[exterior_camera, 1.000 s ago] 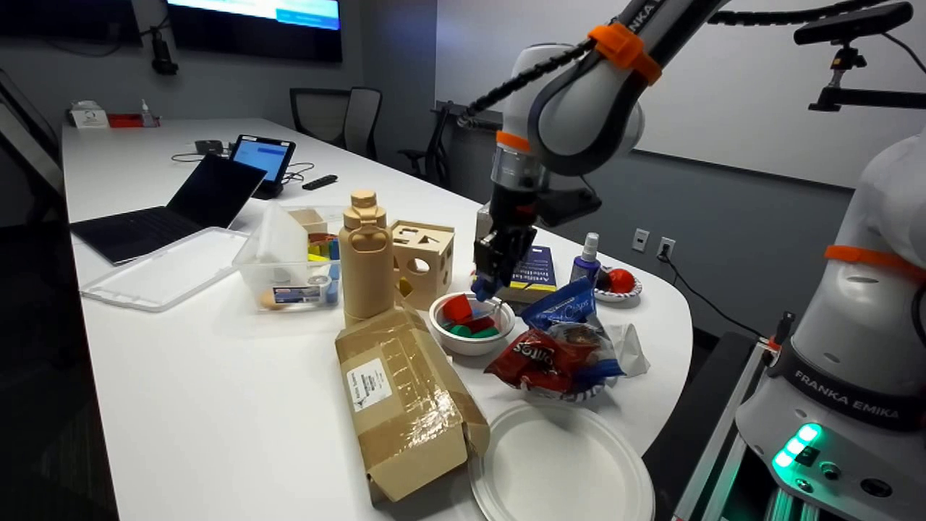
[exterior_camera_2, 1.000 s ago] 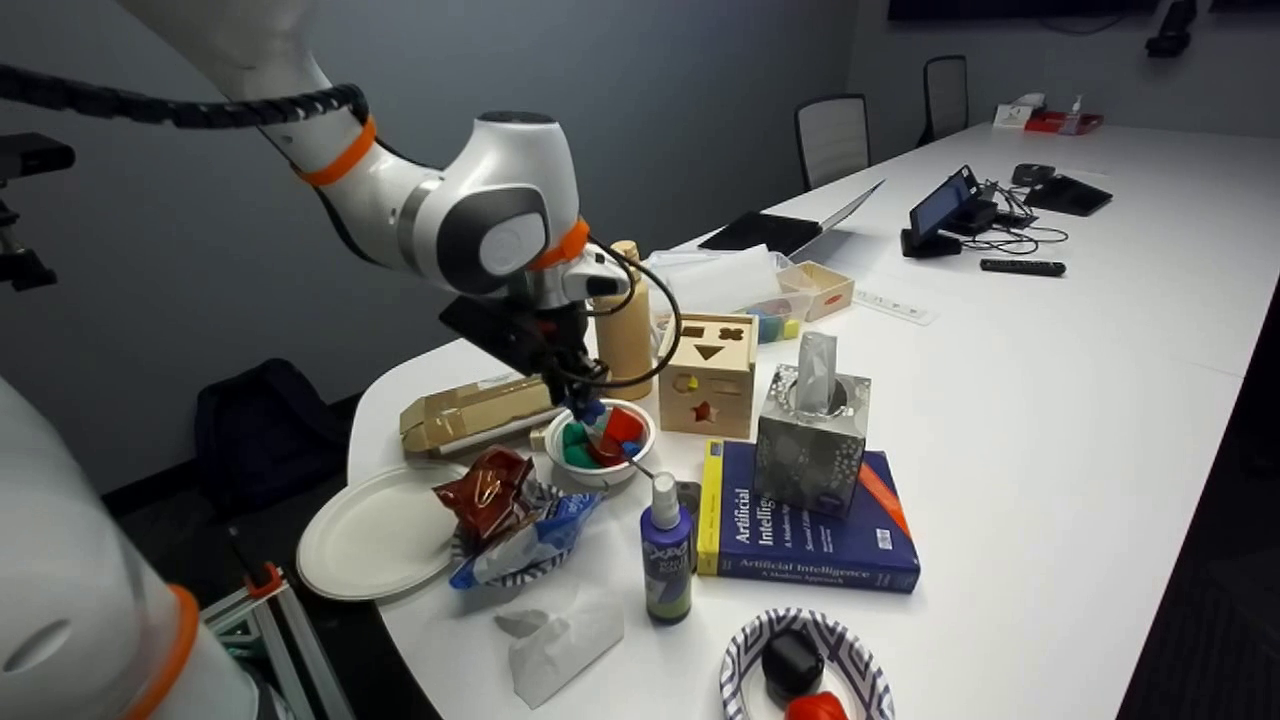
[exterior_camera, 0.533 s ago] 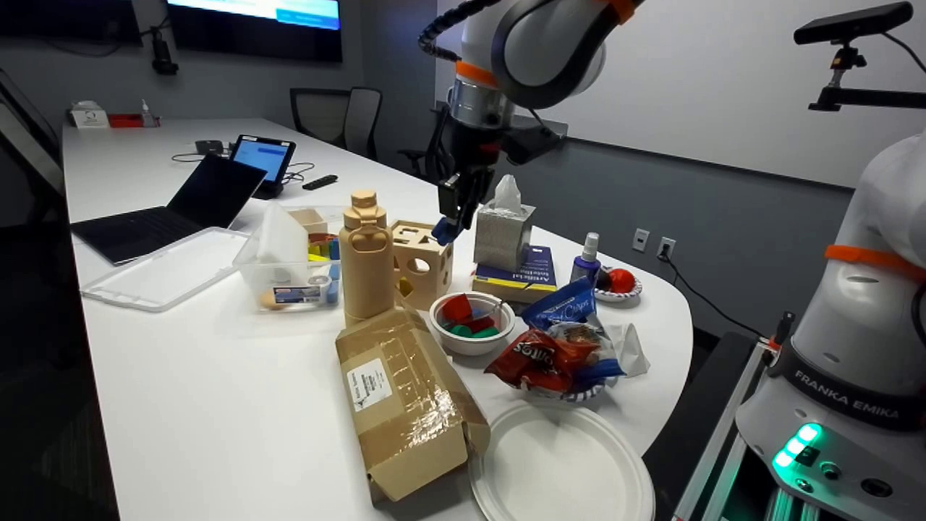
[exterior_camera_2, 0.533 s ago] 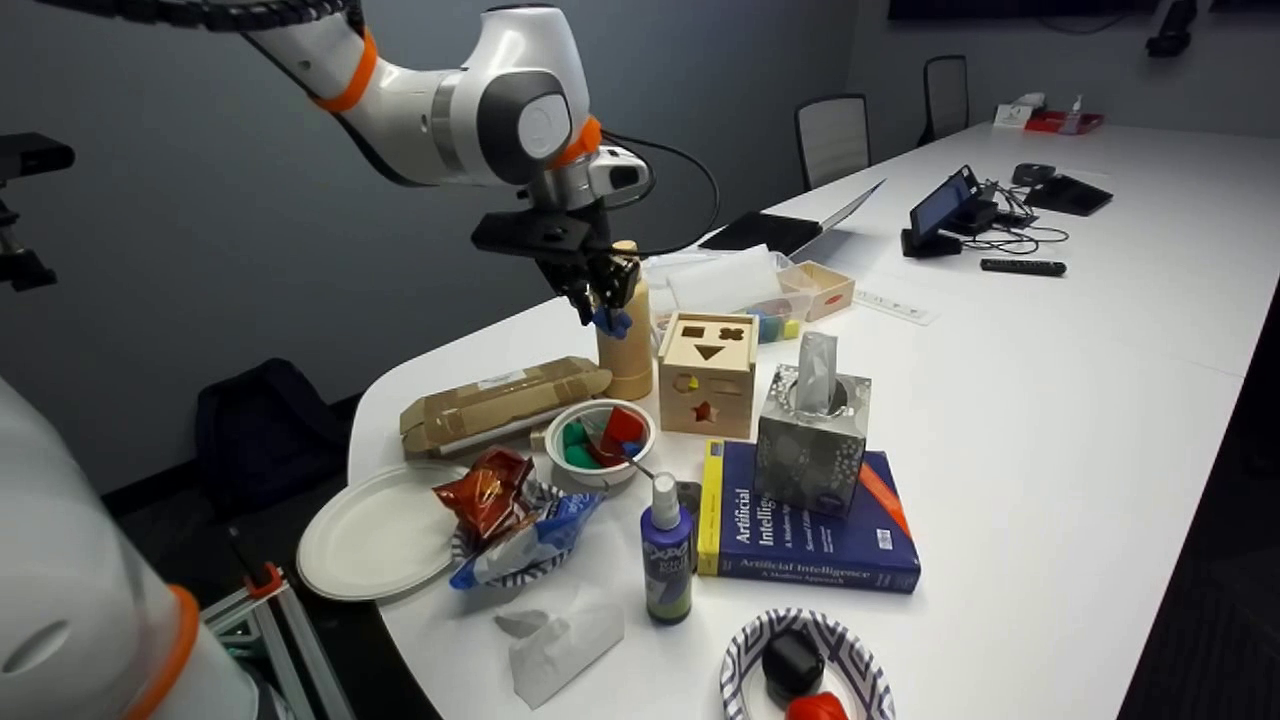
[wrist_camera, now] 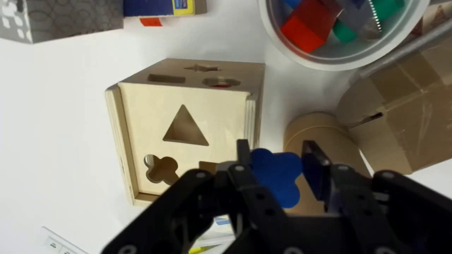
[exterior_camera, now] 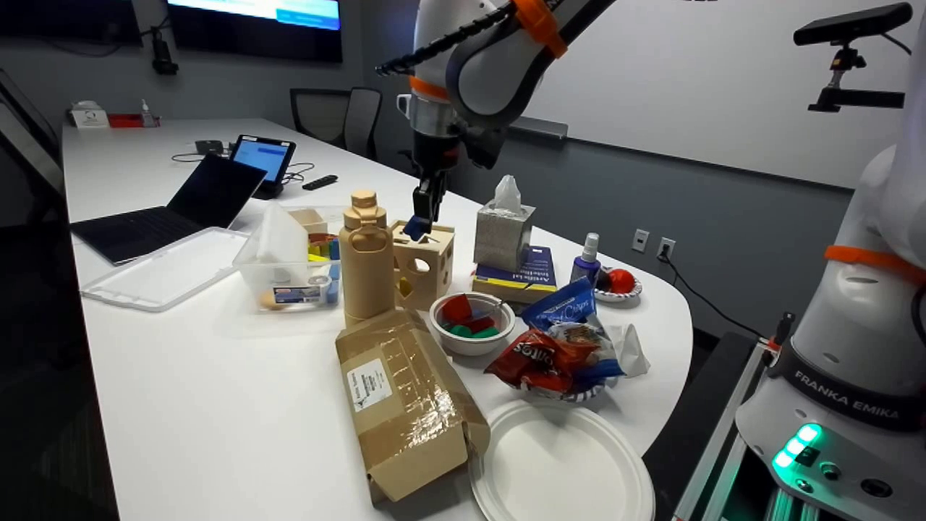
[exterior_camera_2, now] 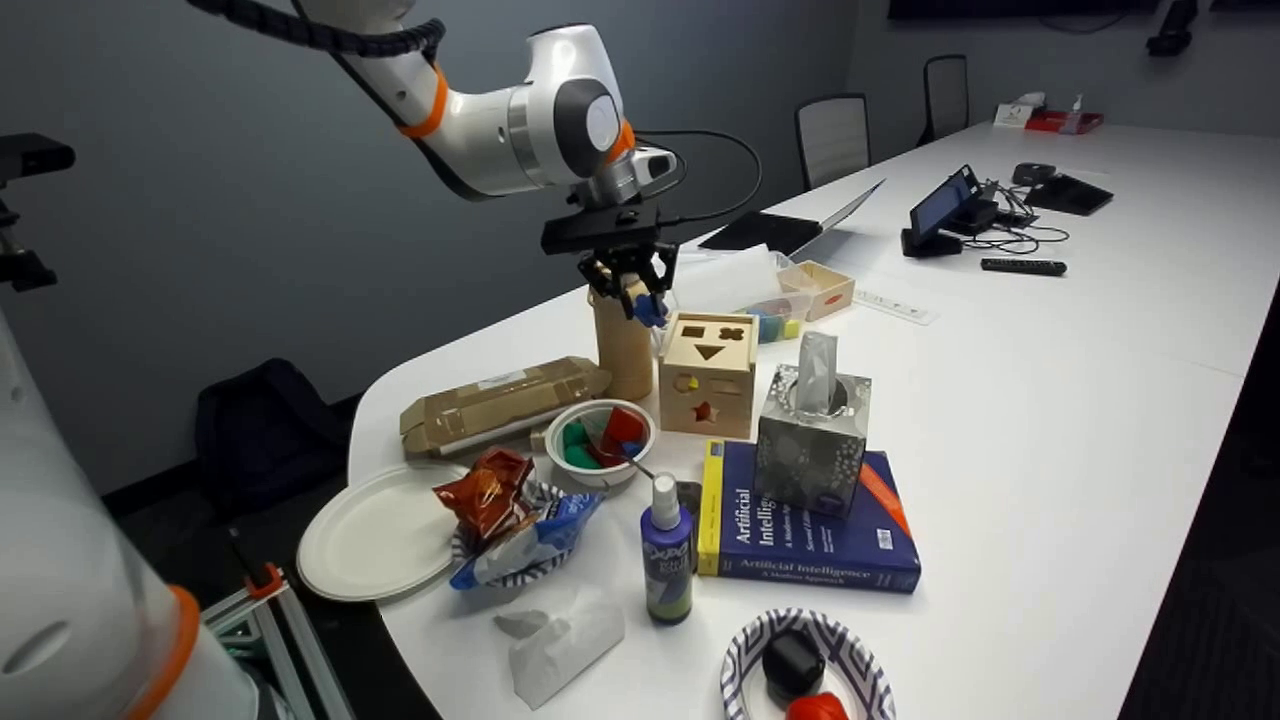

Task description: Take the blue block out of the white bowl and put it in the shape box

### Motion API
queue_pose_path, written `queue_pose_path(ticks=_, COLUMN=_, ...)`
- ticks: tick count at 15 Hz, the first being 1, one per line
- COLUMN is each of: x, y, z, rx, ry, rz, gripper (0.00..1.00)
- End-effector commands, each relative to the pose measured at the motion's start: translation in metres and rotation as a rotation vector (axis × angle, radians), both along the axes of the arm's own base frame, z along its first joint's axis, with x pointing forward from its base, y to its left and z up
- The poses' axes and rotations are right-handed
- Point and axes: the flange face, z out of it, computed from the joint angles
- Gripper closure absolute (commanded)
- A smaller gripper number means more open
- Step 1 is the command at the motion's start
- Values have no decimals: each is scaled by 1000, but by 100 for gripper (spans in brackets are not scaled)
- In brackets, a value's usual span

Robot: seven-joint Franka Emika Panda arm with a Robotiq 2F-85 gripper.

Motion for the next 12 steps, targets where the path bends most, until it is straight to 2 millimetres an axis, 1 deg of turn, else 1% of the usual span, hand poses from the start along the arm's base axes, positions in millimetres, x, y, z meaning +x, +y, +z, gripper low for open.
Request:
queue_pose_path(ticks=1, x=38, y=5, z=0, rx=-108, ry=8, rz=107, gripper=84)
queue_pose_path(ticks=4, x=61, y=1, z=6, rx=-177, ry=13, rz=159, gripper=84)
queue_pose_path(ticks=7, x=79, y=-2, z=13, rx=-225, ry=17, rz=188, gripper=84)
queue_pose_path(ticks=10, x=94, y=-4, z=12, rx=-273, ry=21, rz=206, gripper=84)
queue_pose_path(ticks=12, x=100, y=-5, z=11, rx=-268, ry=32, rz=197, gripper=84)
